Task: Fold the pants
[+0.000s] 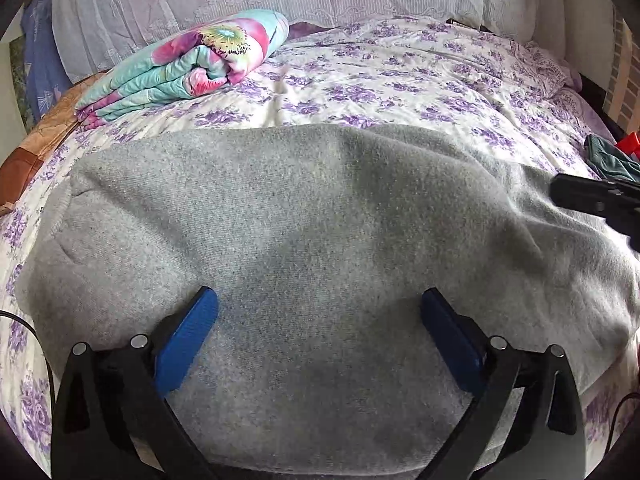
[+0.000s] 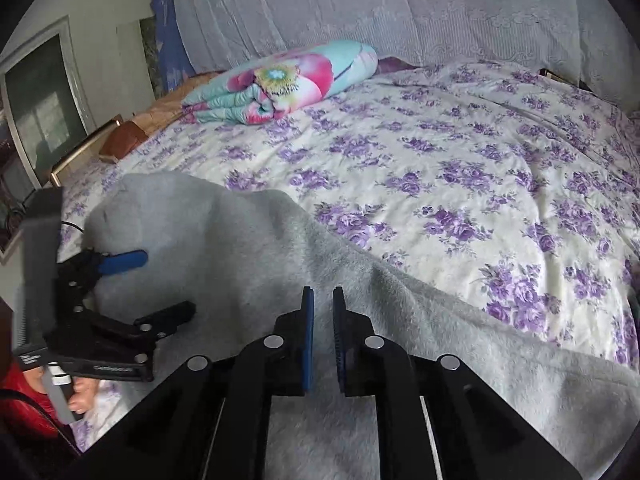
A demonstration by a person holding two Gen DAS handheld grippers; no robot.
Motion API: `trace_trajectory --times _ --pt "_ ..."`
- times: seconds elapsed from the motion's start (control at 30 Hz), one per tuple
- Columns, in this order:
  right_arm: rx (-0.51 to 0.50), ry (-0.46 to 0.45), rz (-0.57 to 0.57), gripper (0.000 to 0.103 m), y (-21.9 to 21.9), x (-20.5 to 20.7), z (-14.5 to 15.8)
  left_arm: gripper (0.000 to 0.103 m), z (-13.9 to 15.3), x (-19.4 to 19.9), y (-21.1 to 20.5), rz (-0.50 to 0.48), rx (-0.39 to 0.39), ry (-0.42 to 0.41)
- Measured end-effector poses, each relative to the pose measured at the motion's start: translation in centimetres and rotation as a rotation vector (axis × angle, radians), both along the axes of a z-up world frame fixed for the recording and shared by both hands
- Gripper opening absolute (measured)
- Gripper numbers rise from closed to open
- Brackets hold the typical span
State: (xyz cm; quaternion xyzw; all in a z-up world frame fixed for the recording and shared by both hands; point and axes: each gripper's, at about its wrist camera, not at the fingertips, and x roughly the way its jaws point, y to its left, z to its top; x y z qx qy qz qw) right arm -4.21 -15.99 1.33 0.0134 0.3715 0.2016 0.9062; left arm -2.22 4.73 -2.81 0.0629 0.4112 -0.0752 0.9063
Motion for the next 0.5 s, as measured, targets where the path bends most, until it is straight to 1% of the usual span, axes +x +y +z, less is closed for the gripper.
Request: trace_trajectory --times 0.03,0.07,0.1,0.13,0.17,0.2,0.23,0.3,0.33,0.37,0.4,0.47,0.5 --pt "0.007 -0.009 -0.010 0.024 -0.6 -1.3 0.1 0.098 0.3 -0.5 0.1 -0.008 -0.010 -0.018" --pt "0.001 0.004 -0.029 0.048 -1.1 -2.1 -0.5 0.098 0.4 -0.9 0.1 -0.021 -0.019 -0.032" --pt "-0.011 0.042 -0.045 0.058 -1.5 -2.3 -1.7 0.098 0.3 -1.0 0.1 -0.026 -0.008 -0.030" --pt "-0.024 0.100 -0.050 0.057 -1.8 -2.0 -3.5 0.099 -0.2 -0.6 -0.2 -0.027 0.009 -0.006" --pt "0.006 0.117 -0.049 0.056 -2.4 -1.9 -4.6 0.099 -0.5 -0.2 -0.4 -0.026 0.024 0.014" --pt "0.042 0.109 -0.063 0.052 -2.9 -2.2 -4.2 0.099 -0.6 -0.1 -0.5 -0.028 0.028 0.014" --pt "0.065 0.114 -0.090 0.051 -3.4 -2.4 -3.4 0.099 -0.6 -0.1 -0.4 -0.028 0.026 0.013" --pt "0.152 0.062 -0.104 0.052 -4.6 -4.0 -1.5 0.099 -0.6 -0.1 -0.1 -0.034 0.008 0.012" --pt "0.170 0.030 -0.118 0.052 -5.5 -5.3 -0.6 0.099 -0.5 -0.2 0.0 -0.036 -0.004 0.010" --pt "0.170 -0.001 -0.146 0.053 -6.4 -6.6 0.1 0.099 -0.5 -0.3 0.2 -0.037 -0.014 0.007" --pt "0.162 -0.031 -0.191 0.061 -7.7 -7.9 0.6 0.099 -0.4 -0.4 0.4 -0.037 -0.020 0.003" --pt "0.150 -0.059 -0.316 0.070 -11.5 -10.7 1.0 0.099 -0.4 -0.5 0.3 -0.037 -0.014 0.000" --pt "0.157 -0.057 -0.378 0.070 -13.6 -12.1 0.9 0.099 -0.4 -0.5 0.3 -0.036 -0.008 -0.001"
